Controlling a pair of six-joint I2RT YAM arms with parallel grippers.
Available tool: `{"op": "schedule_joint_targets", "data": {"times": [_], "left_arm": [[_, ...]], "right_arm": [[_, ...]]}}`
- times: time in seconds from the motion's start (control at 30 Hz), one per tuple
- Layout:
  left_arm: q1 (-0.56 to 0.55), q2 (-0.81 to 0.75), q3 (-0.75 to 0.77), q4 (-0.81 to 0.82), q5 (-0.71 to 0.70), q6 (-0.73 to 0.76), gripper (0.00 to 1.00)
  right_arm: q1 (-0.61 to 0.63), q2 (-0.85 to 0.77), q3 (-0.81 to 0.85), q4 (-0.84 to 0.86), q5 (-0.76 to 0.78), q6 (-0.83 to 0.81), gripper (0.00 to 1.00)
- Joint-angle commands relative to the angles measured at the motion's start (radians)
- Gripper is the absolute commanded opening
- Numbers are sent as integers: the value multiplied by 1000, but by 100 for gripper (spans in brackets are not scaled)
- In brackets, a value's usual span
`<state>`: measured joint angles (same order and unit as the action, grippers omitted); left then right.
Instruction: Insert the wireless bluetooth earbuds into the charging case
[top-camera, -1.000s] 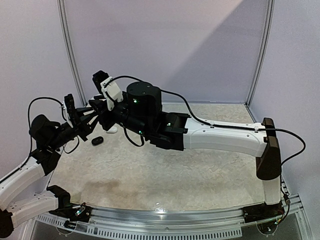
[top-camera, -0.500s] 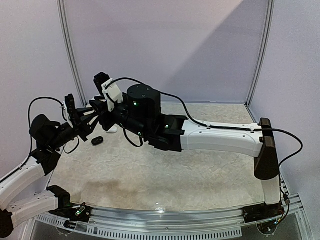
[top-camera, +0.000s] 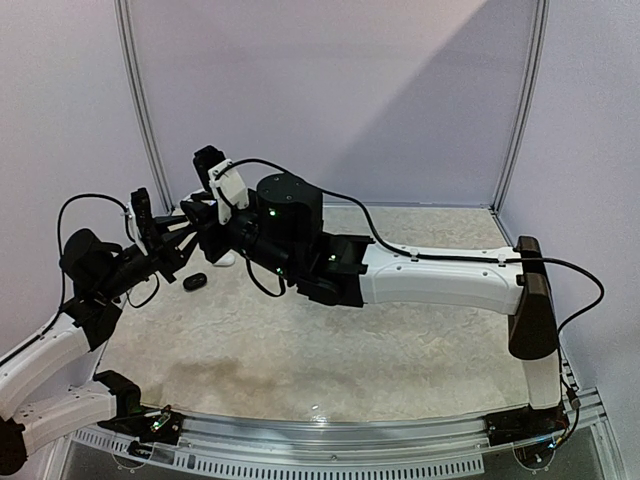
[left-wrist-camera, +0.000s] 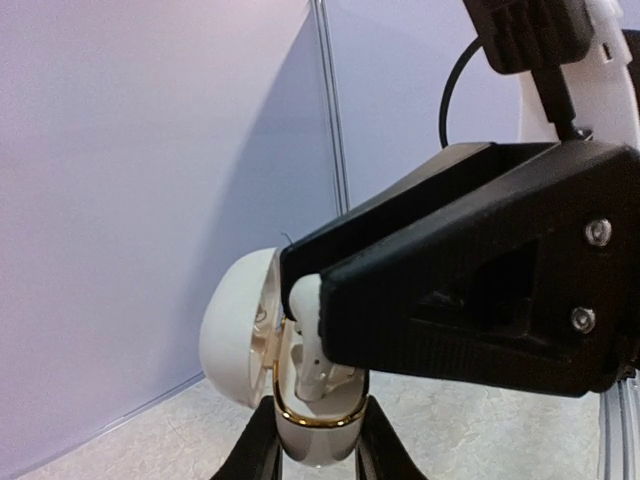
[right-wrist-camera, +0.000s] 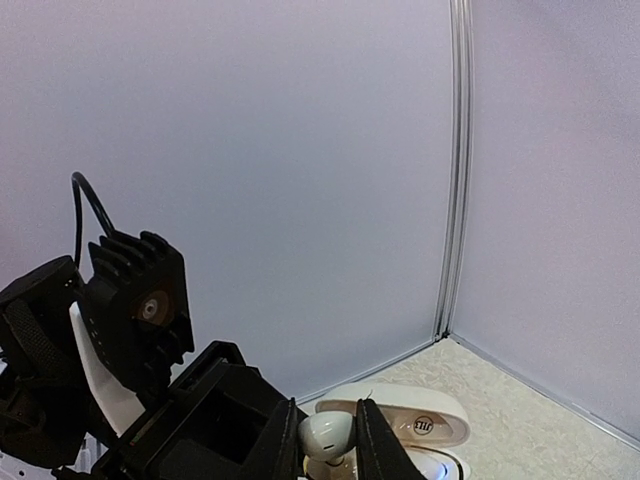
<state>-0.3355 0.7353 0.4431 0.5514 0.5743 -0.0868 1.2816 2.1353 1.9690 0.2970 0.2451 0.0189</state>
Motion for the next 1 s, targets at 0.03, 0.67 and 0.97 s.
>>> {"op": "schedule_joint_targets", "data": {"times": [0.03, 0.67, 0.97], "left_arm": [[-10, -7, 14, 46, 4, -2, 0], [-10, -5, 19, -17, 127, -42, 0], [-10, 2, 26, -28, 175, -141, 0]], "right_arm": [[-8, 21, -27, -60, 23, 8, 21], [-8, 6, -10, -122, 64, -50, 34], [-8, 0, -8, -163, 77, -62, 32]]}}
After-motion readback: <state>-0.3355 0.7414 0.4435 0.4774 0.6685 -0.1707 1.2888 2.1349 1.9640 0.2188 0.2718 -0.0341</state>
